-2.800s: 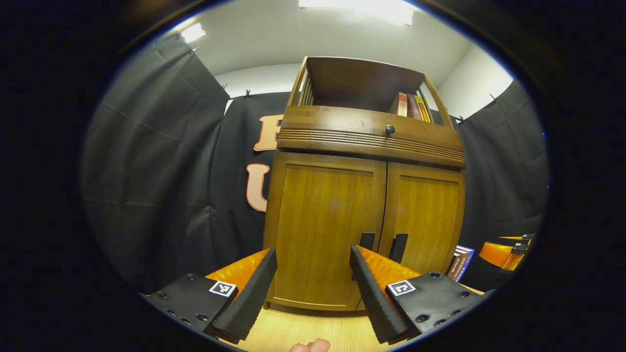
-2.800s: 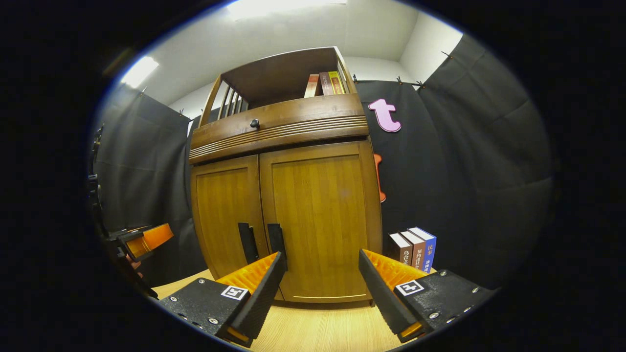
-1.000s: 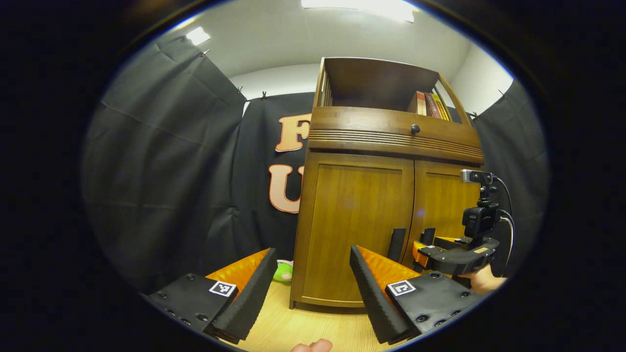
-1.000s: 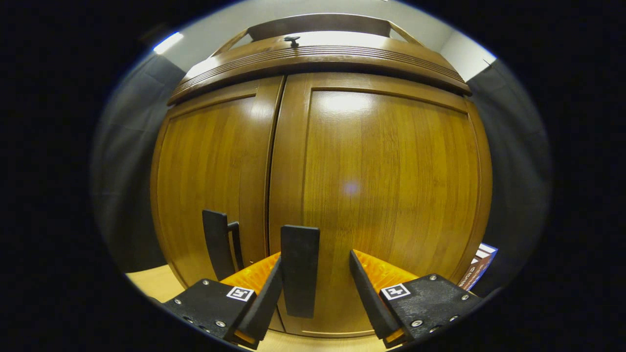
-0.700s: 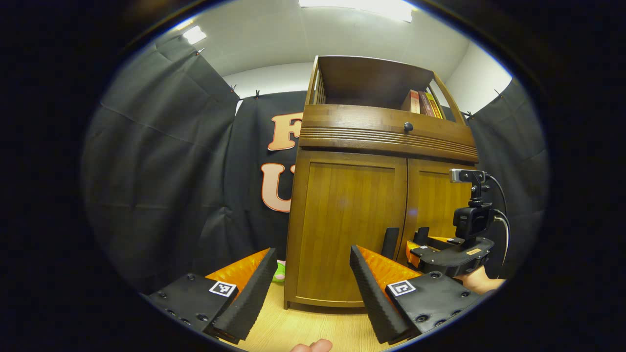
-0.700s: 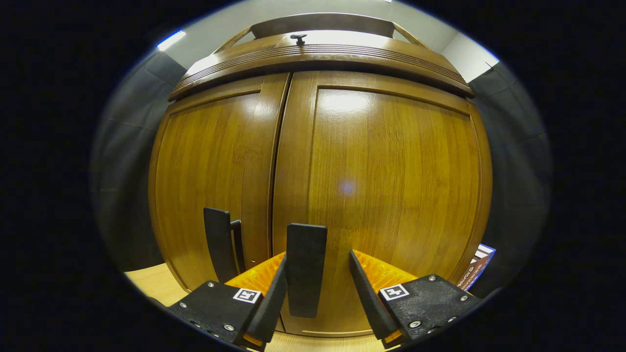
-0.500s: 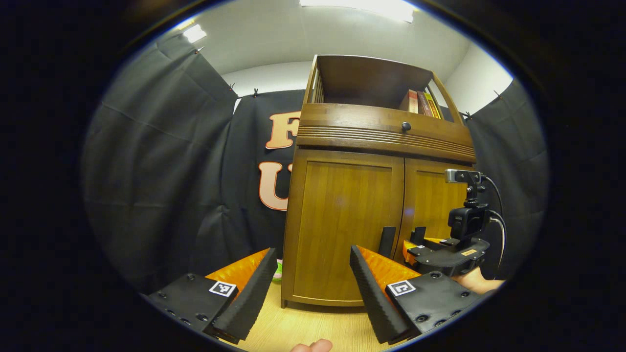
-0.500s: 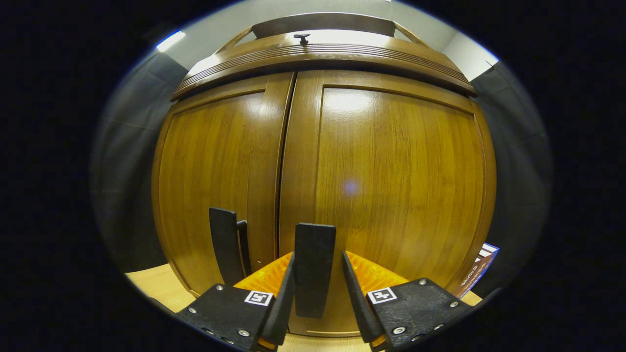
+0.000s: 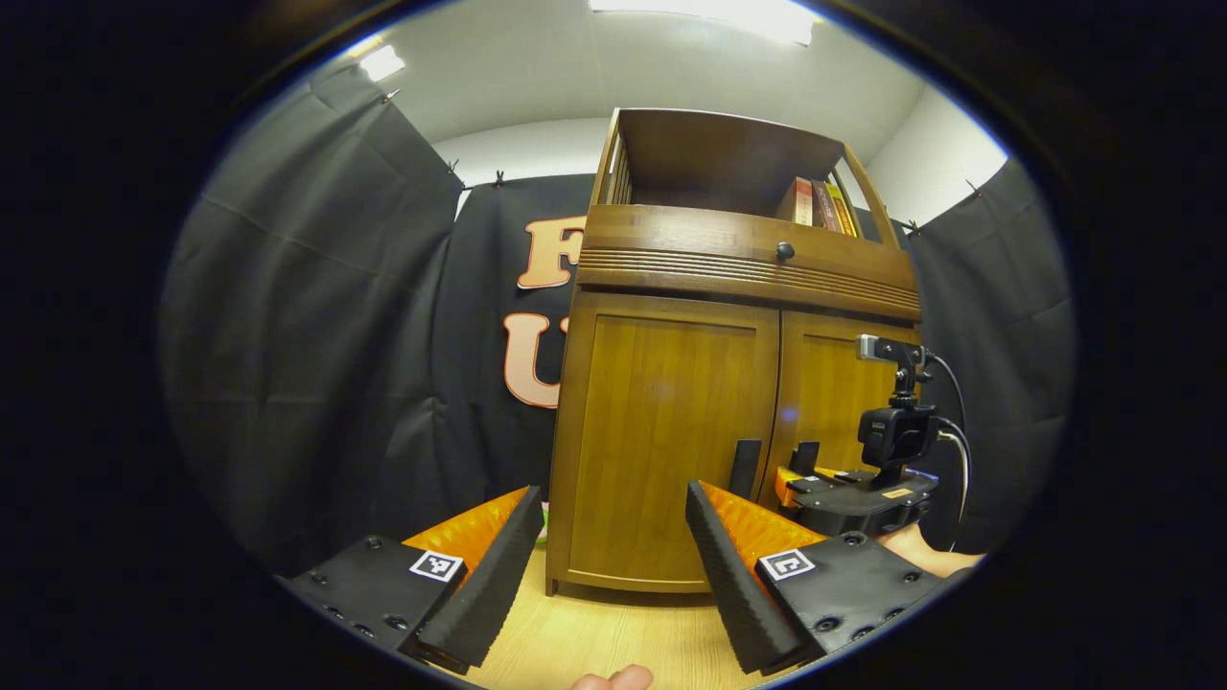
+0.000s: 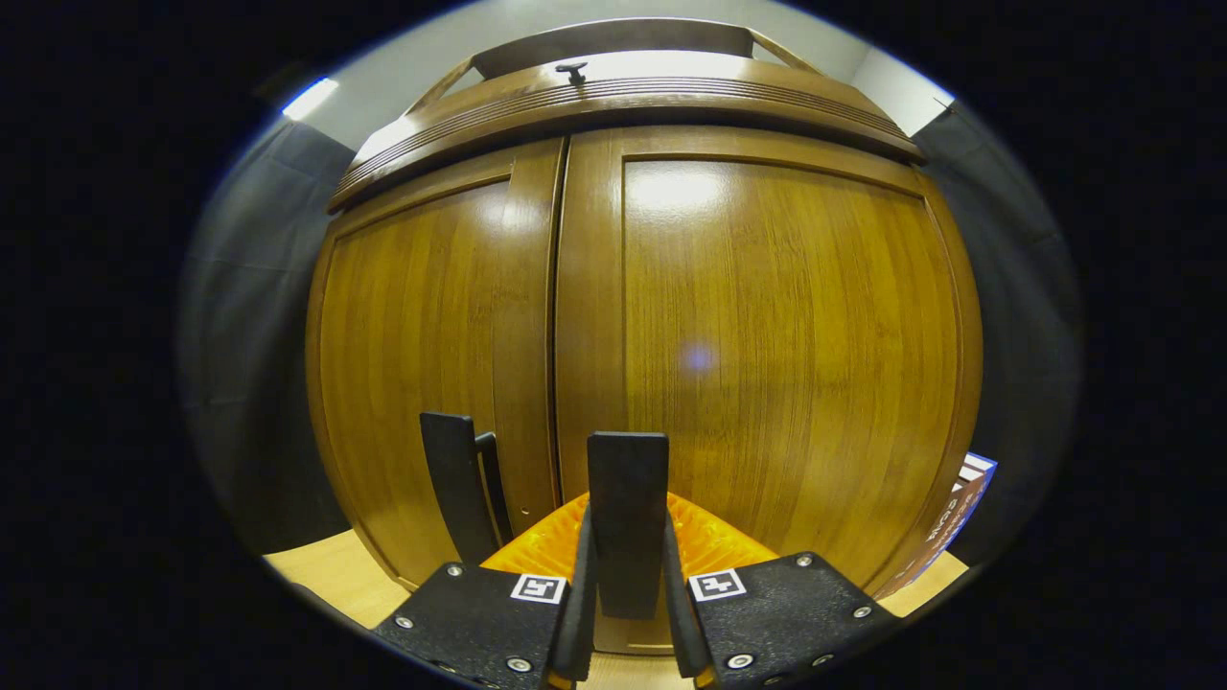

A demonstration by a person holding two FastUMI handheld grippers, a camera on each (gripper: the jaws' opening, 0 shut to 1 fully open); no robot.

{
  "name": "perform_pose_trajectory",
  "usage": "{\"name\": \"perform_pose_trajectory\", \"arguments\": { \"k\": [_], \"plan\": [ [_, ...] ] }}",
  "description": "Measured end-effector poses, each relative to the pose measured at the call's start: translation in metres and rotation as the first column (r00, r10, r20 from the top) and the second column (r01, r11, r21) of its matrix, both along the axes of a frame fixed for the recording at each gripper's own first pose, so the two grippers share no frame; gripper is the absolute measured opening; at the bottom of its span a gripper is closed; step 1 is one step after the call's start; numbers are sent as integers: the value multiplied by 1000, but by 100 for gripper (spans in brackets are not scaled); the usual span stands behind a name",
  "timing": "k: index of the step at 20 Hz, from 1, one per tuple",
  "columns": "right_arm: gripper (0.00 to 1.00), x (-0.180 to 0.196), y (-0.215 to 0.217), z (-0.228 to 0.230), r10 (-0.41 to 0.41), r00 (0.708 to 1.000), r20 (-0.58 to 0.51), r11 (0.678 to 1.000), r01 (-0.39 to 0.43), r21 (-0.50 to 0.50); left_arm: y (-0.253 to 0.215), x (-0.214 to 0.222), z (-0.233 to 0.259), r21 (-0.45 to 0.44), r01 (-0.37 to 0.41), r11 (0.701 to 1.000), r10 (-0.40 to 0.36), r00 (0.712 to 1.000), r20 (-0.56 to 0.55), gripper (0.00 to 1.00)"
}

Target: Open the right door of the double-door shoe cabinet with the right hand, and open the left door with the left hand.

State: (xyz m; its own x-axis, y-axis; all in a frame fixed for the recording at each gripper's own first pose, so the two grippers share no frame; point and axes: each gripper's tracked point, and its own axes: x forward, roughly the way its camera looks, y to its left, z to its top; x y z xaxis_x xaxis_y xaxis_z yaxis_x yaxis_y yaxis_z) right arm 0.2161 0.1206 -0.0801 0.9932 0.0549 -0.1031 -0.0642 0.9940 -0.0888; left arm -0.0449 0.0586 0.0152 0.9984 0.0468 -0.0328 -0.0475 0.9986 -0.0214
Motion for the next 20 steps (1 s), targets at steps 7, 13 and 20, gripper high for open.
{"name": "perform_pose_trajectory", "arguments": {
  "k": [7,13,20],
  "plan": [
    [30,-24,-1,-6,39,999,14,999,-39,-6,1,-8,0,2,-27,1000,27,1000,-11,95],
    [30,-61,-9,-4,77,997,3,997,-77,-1,-12,-5,-4,3,-11,1000,11,1000,-26,95],
    [30,-109,-29,-3,104,994,-11,994,-104,30,-41,0,-10,10,28,1000,-27,999,-40,95]
  ]
}}
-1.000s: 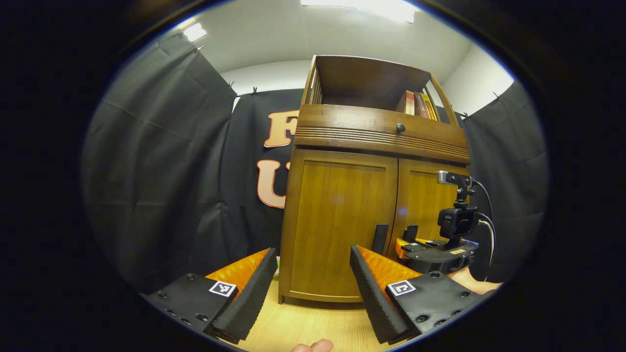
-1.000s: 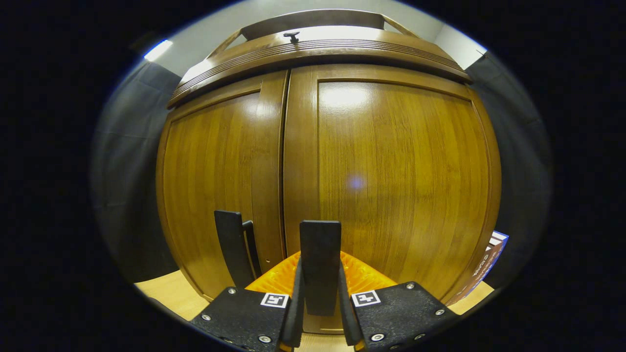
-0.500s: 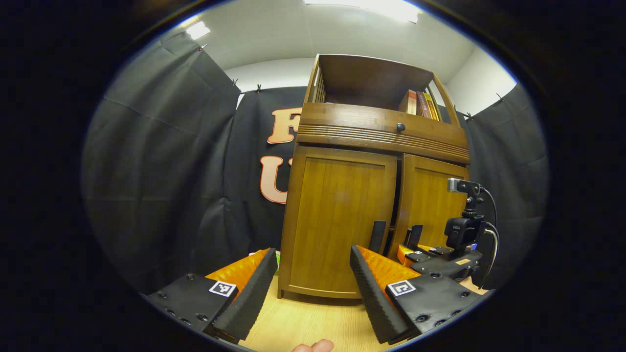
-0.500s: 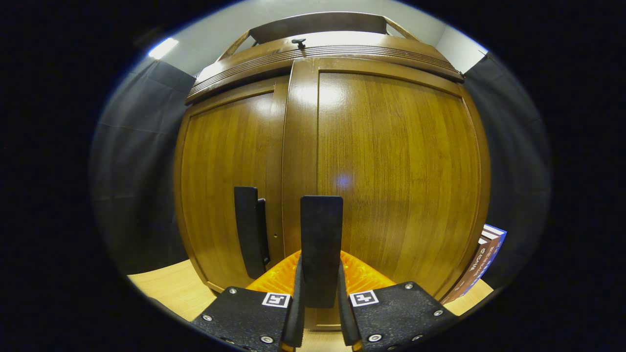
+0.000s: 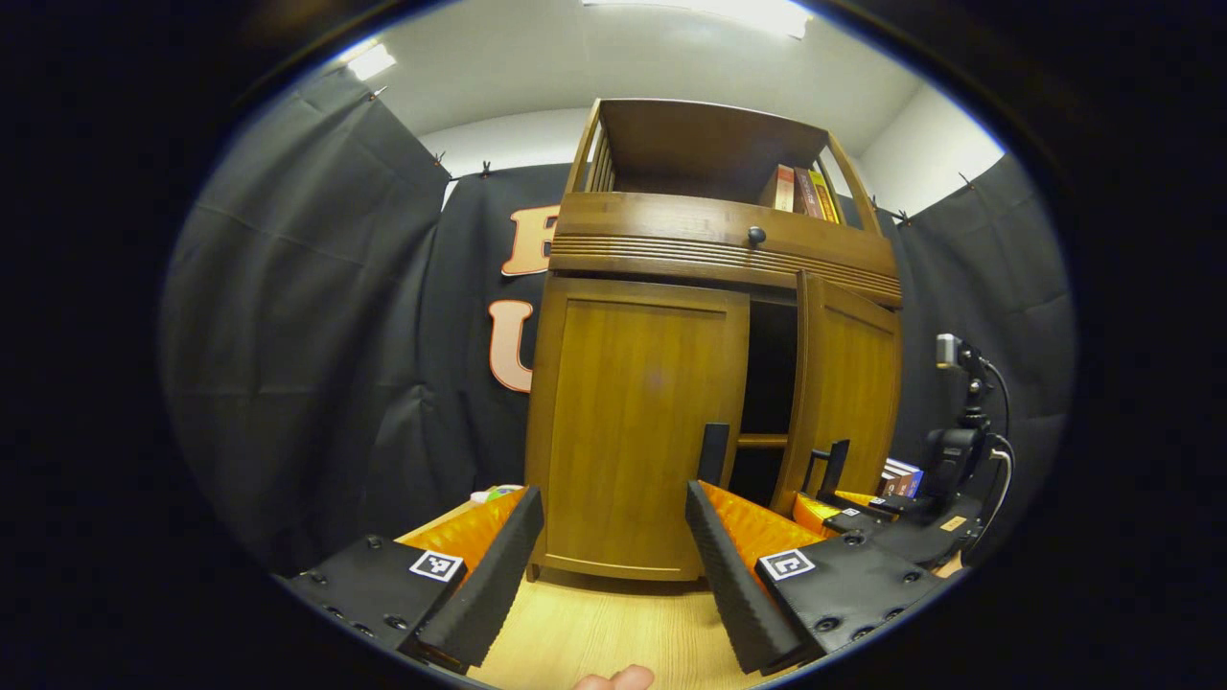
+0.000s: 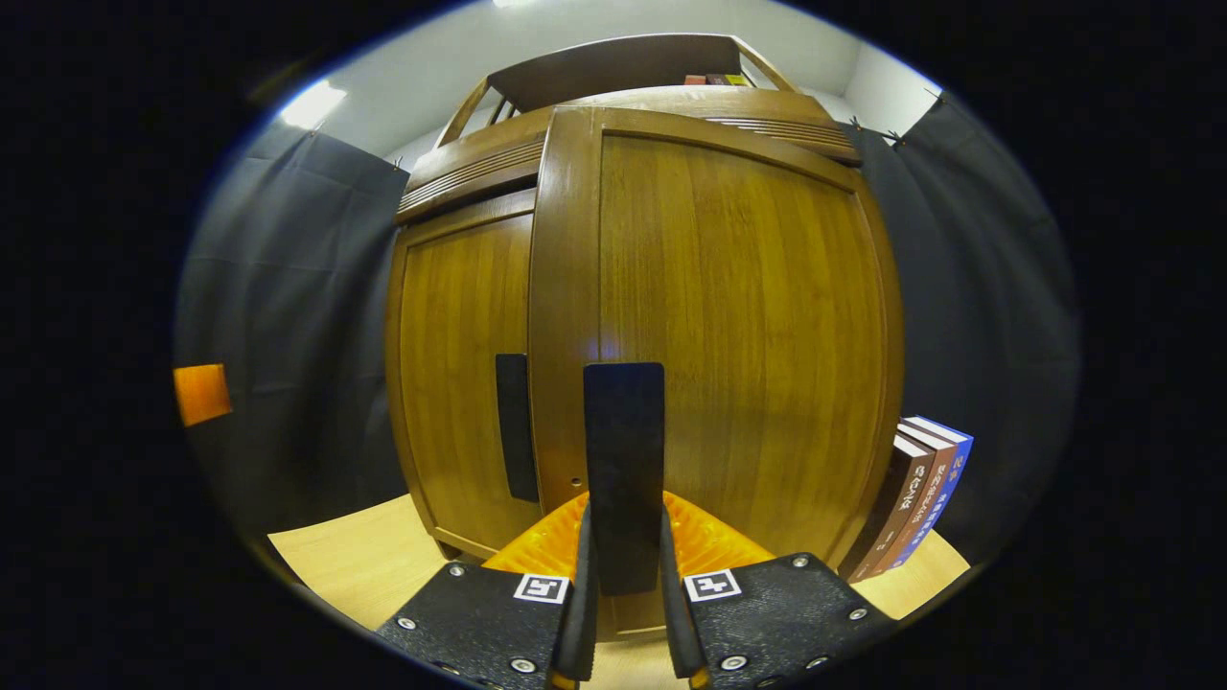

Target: Open the right door of the double-door shoe cabinet with the right hand, and open the left door with the left hand.

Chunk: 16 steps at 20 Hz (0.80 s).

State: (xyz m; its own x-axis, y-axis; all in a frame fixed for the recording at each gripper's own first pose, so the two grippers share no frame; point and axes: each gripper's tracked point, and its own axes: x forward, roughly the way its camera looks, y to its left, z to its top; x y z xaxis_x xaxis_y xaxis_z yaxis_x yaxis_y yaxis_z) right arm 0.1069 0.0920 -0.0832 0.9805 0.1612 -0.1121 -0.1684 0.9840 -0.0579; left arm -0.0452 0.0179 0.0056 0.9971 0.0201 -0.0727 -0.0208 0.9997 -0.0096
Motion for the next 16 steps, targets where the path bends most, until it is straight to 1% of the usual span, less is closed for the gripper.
{"name": "perform_pose_trajectory", "arguments": {
  "k": [1,3,4,5,8,12,13,14,15,16],
  "plan": [
    [30,-8,-4,1,6,1000,-7,1000,-6,1,-4,1,1,-1,5,1000,-5,1000,2,95],
    [34,-21,-12,0,13,1000,-20,1000,-13,3,-14,3,0,-2,22,1000,-22,1000,3,94],
    [36,-28,-18,2,15,1000,-24,1000,-15,5,-19,4,0,1,31,1000,-31,1000,2,96],
    [29,-34,-24,2,15,1000,-26,1000,-15,4,-24,5,-1,5,41,999,-41,999,1,96],
    [29,-53,-43,3,-1,999,-35,1000,1,-14,-39,6,-1,15,72,997,-72,997,3,96],
    [29,-74,-66,0,-53,997,-49,998,52,-21,-65,10,-4,10,128,992,-128,992,3,95],
    [38,-76,-72,0,-72,996,-52,997,72,-9,-71,10,-3,10,141,990,-141,990,1,95],
    [27,-81,-76,2,-81,995,-57,997,80,-11,-77,9,-4,12,154,988,-154,988,0,95],
    [25,-83,-81,4,-90,994,-62,996,89,-19,-82,9,-3,14,166,986,-166,986,-1,95],
    [34,-87,-88,5,-103,993,-62,994,102,-23,-86,11,-4,16,175,984,-175,985,1,95]
  ]
}}
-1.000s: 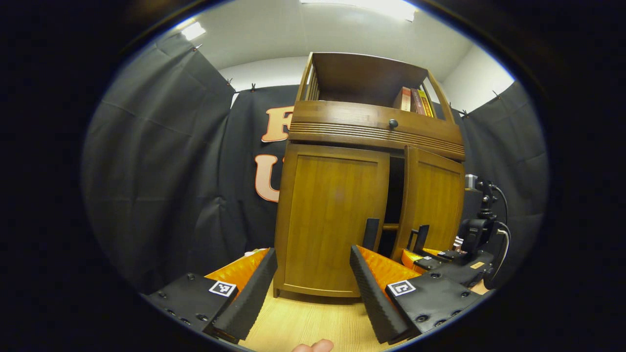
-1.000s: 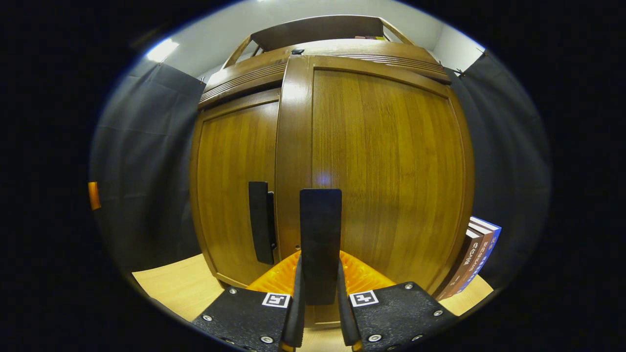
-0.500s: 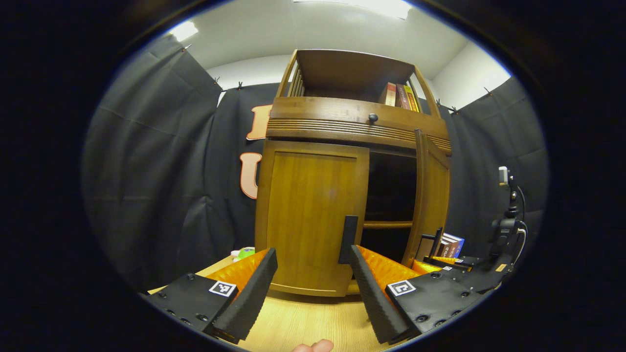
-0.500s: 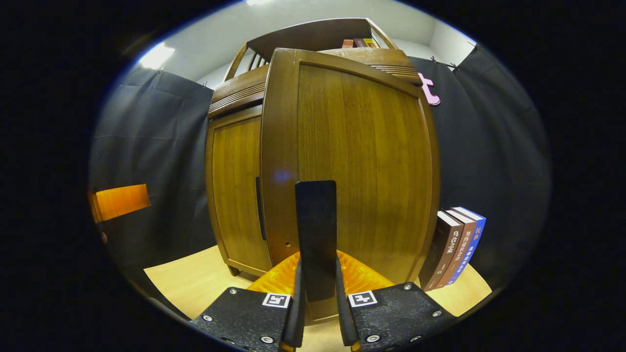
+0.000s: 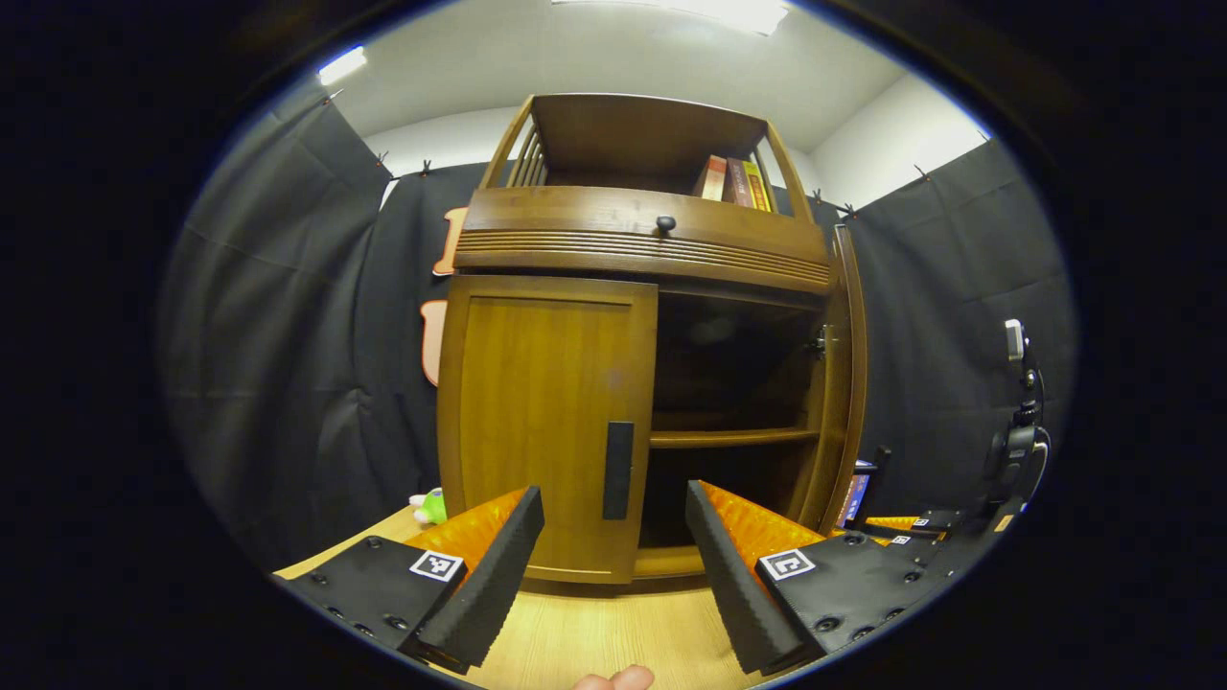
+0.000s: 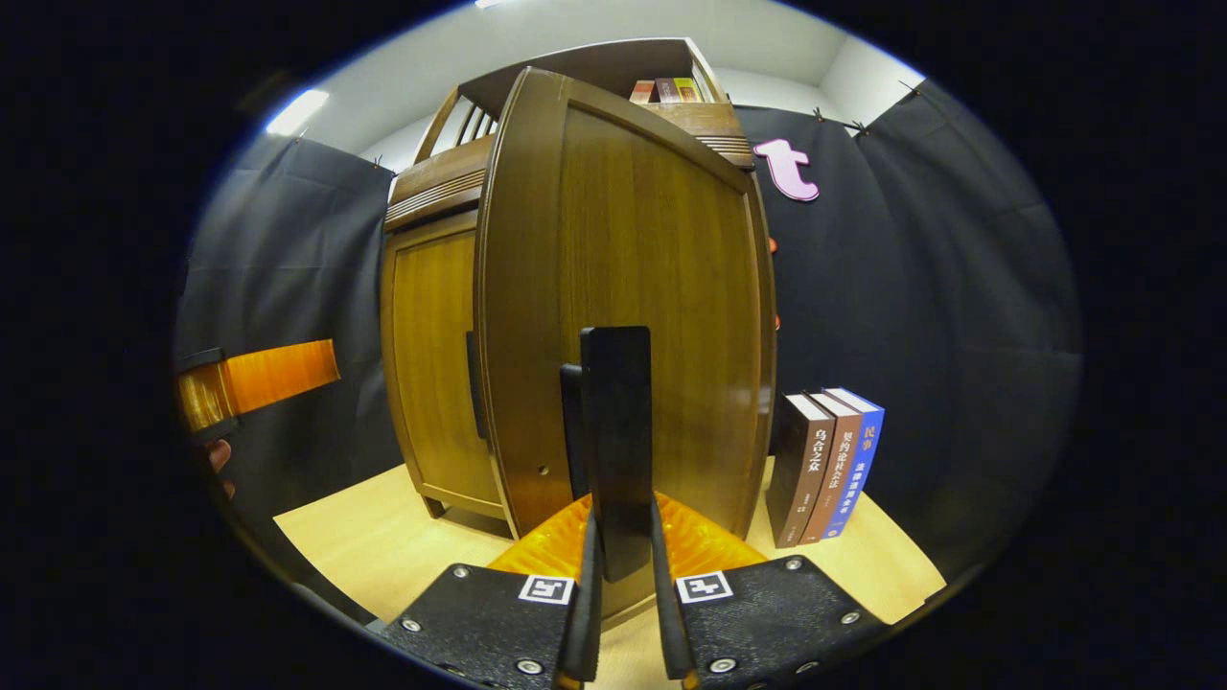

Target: Open the right door of the double-door shoe cabinet with the right hand, and open the left door with the left hand.

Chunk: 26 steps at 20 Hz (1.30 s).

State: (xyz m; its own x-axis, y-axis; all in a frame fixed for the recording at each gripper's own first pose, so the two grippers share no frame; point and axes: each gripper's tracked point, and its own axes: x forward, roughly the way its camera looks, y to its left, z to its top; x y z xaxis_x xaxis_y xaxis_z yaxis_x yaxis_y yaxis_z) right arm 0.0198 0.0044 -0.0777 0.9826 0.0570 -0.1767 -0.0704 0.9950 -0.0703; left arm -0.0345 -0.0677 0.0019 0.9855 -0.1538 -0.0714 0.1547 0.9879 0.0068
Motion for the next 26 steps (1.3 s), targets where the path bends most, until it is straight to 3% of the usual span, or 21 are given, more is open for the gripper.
{"name": "perform_pose_trajectory", "arguments": {
  "k": [1,3,4,5,6,10,12,14,15,23,24,25,26],
  "plan": [
    [24,-4,-6,1,-18,1000,-2,1000,18,-4,-3,0,1,1,5,1000,-5,1000,3,95],
    [23,-11,-23,3,-65,998,-3,998,65,-18,-10,-4,0,0,12,1000,-12,1000,6,94],
    [13,-15,-33,5,-86,996,0,996,86,-33,-11,-5,0,-4,11,1000,-11,1000,9,94],
    [19,-18,-44,6,-104,995,0,993,104,-49,-13,-5,1,-10,12,1000,-12,1000,14,94],
    [19,-22,-55,7,-127,992,1,990,126,-57,-19,-5,1,-15,21,1000,-21,1000,14,94],
    [7,-30,-106,15,-229,973,16,972,229,-56,-32,-7,1,-20,44,999,-44,999,13,94],
    [1,-31,-113,16,-214,977,19,977,214,-13,-39,-8,0,-24,57,998,-57,998,13,94],
    [1,-32,-120,17,-179,984,21,984,179,-7,-44,-7,-1,-27,64,998,-63,998,14,98],
    [1,-32,-124,18,-157,987,20,988,157,-1,-45,-6,-1,-32,64,997,-64,998,13,94],
    [1,-27,-168,22,13,1000,18,998,-14,65,-42,-6,-12,-71,34,997,-35,999,-5,94],
    [10,-26,-170,21,34,999,8,996,-35,76,-42,-5,-15,-82,28,996,-29,1000,-10,94],
    [3,-26,-172,21,48,999,2,995,-48,85,-41,-3,-17,-95,23,995,-25,1000,-20,94],
    [4,-28,-171,21,58,998,-7,994,-57,95,-40,-1,-21,-109,19,994,-22,999,-30,94]
  ]
}}
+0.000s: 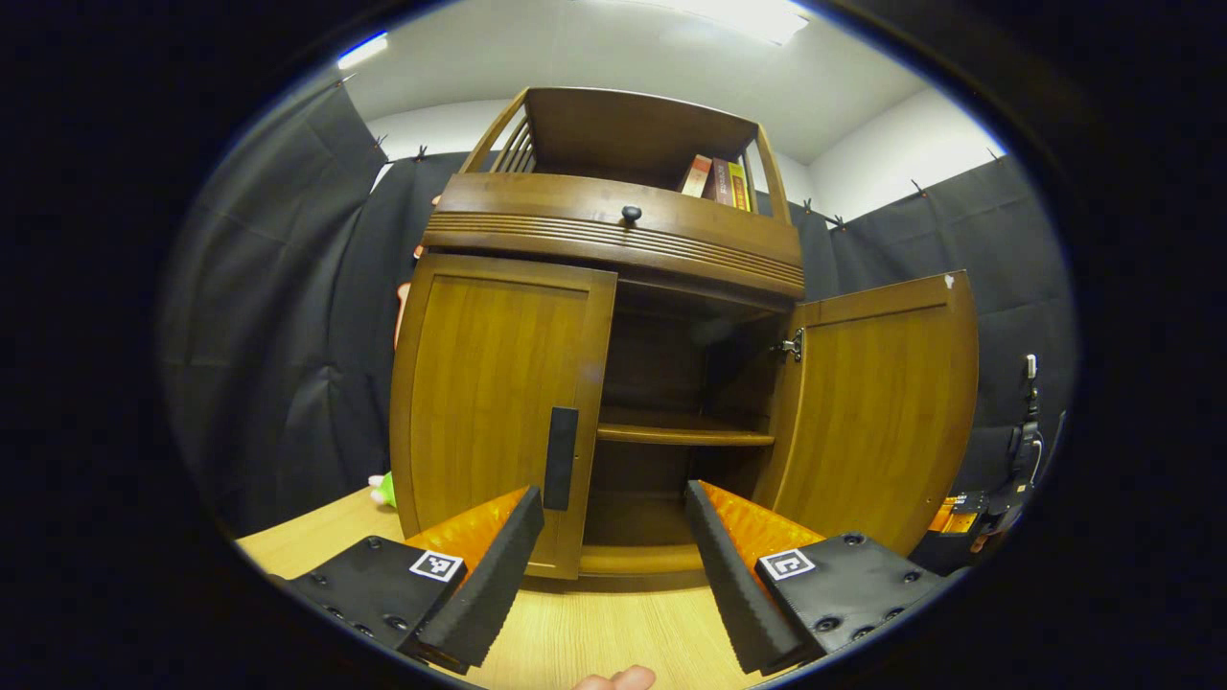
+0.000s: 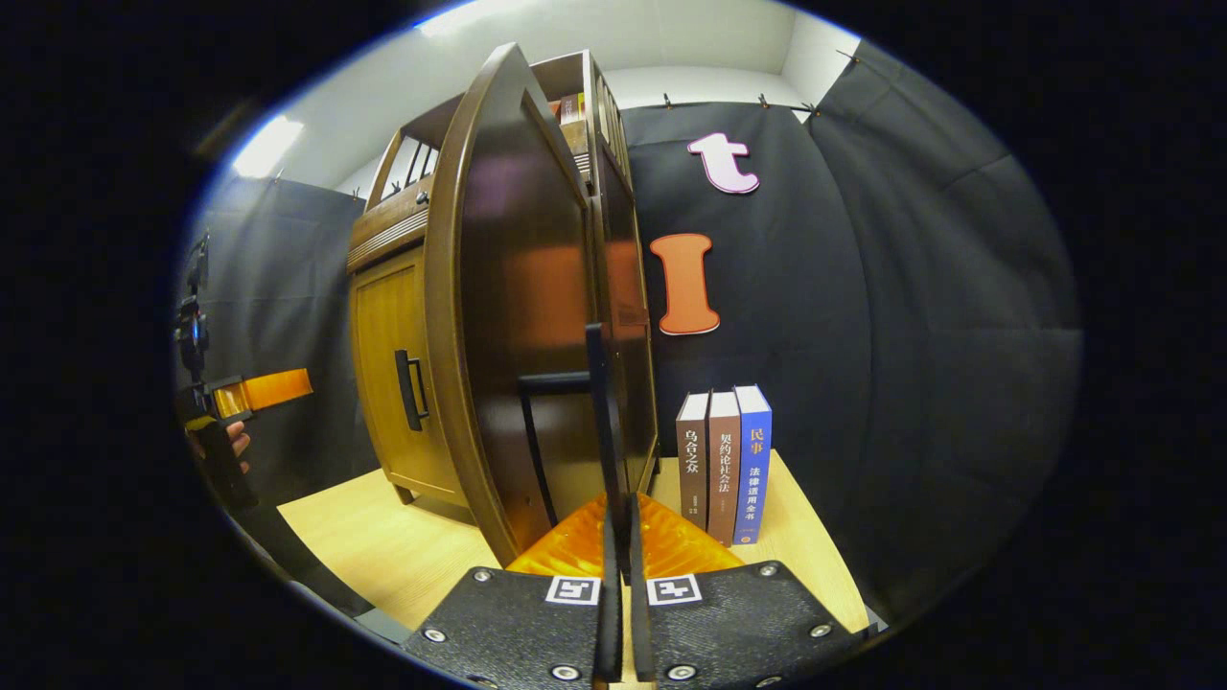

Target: Open the right door of the double-door shoe cabinet with the right hand, and open the left door with the left hand.

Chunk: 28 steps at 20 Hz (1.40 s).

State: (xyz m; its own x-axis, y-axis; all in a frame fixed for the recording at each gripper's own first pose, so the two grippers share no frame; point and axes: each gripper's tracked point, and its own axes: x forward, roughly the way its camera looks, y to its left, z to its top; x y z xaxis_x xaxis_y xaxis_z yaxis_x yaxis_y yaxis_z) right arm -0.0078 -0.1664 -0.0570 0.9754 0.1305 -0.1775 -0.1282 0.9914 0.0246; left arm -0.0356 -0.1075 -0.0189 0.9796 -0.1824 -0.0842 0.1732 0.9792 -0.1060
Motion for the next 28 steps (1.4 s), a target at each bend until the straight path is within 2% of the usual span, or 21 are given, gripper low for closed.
{"name": "perform_pose_trajectory", "arguments": {
  "k": [1,2,3,4,5,6,7,8,9,10,11,12,14,16,18,19,20,21,24,27,28],
  "plan": [
    [13,-3,2,-1,2,1000,-3,1000,-2,-3,3,3,-2,-14,-4,1000,4,1000,-9,94],
    [6,-5,2,2,0,1000,3,1000,0,-19,5,4,-5,-28,-11,1000,10,1000,-15,94],
    [17,-8,-1,3,-7,1000,12,999,8,-36,9,7,-8,-39,-18,999,17,1000,-22,94],
    [7,-13,-1,3,-11,1000,15,1000,11,-29,11,12,-11,-41,-24,999,23,999,-25,94],
    [6,-19,0,1,-22,1000,3,1000,22,-2,16,15,-13,-33,-34,999,33,999,-25,94],
    [15,-30,0,0,-40,999,-12,999,40,16,24,20,-13,-18,-45,999,45,999,-22,94],
    [5,-38,0,0,-58,998,-25,998,59,19,31,26,-13,-2,-57,998,57,998,-19,94],
    [2,-45,-1,3,-82,996,-27,997,82,4,35,32,-14,12,-66,998,66,998,-15,96],
    [2,-53,-2,6,-116,993,-23,993,115,-19,38,37,-14,18,-74,997,74,997,-14,94],
    [14,-58,1,11,-144,989,-12,989,144,-28,40,45,-14,12,-77,997,77,997,-15,95],
    [14,-63,11,17,-162,987,2,987,162,-19,40,53,-15,-1,-74,997,74,997,-22,95],
    [0,-67,27,22,-169,985,17,986,169,2,40,61,-15,-10,-73,997,73,997,-25,96],
    [0,-70,54,34,-164,985,58,986,163,22,42,80,-19,1,-82,997,82,996,-20,94],
    [0,-70,73,42,-172,981,94,985,172,0,41,104,-22,32,-85,996,86,996,-8,94],
    [1,-63,103,43,-126,986,106,992,123,39,41,125,-23,81,-85,993,84,996,15,96],
    [17,-60,111,41,-112,988,102,993,106,57,40,135,-25,111,-83,990,80,996,25,96],
    [5,-56,112,37,-122,988,94,992,118,53,40,143,-28,135,-77,988,73,997,32,94],
    [6,-54,109,31,-130,988,85,991,128,32,37,150,-30,147,-66,987,62,997,36,94],
    [51,-49,110,13,-113,993,36,993,115,-32,25,168,-44,124,-32,992,31,999,10,95],
    [96,-47,110,6,-122,992,20,993,122,-4,28,182,-57,144,-45,989,44,999,7,94],
    [99,-48,113,5,-123,992,14,992,123,7,28,187,-60,155,-55,986,53,999,12,95]
  ]
}}
